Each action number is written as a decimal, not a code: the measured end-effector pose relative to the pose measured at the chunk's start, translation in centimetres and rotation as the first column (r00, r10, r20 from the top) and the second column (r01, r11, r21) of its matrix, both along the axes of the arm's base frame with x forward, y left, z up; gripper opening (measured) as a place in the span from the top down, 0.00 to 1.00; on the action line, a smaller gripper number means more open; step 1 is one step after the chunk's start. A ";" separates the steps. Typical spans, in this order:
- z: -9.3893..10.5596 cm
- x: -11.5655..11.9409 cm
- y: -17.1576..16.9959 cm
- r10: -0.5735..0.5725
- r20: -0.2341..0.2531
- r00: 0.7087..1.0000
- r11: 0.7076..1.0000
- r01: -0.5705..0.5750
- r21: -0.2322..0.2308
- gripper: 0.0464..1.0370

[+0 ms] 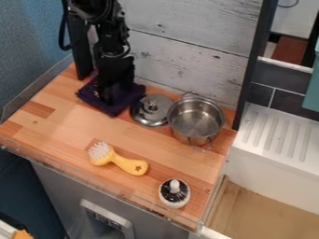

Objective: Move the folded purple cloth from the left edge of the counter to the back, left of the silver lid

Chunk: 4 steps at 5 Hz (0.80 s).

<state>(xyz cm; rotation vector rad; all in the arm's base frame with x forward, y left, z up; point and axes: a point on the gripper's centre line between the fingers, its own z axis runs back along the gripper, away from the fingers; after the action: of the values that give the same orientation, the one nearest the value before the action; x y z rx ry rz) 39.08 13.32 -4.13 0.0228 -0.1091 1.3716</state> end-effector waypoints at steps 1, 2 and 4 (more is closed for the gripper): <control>1.6 -0.5 -0.3 -0.008 -0.016 1.000 1.000 0.008 0.018 0.04; 4.3 -0.7 -0.4 0.002 0.025 1.000 1.000 -0.003 0.031 0.04; 7.5 -1.7 -0.5 0.011 0.049 0.999 0.999 -0.013 0.052 0.04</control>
<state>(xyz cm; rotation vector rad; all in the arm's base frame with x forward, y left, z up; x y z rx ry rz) 37.38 12.86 3.35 0.0344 -0.1862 1.3814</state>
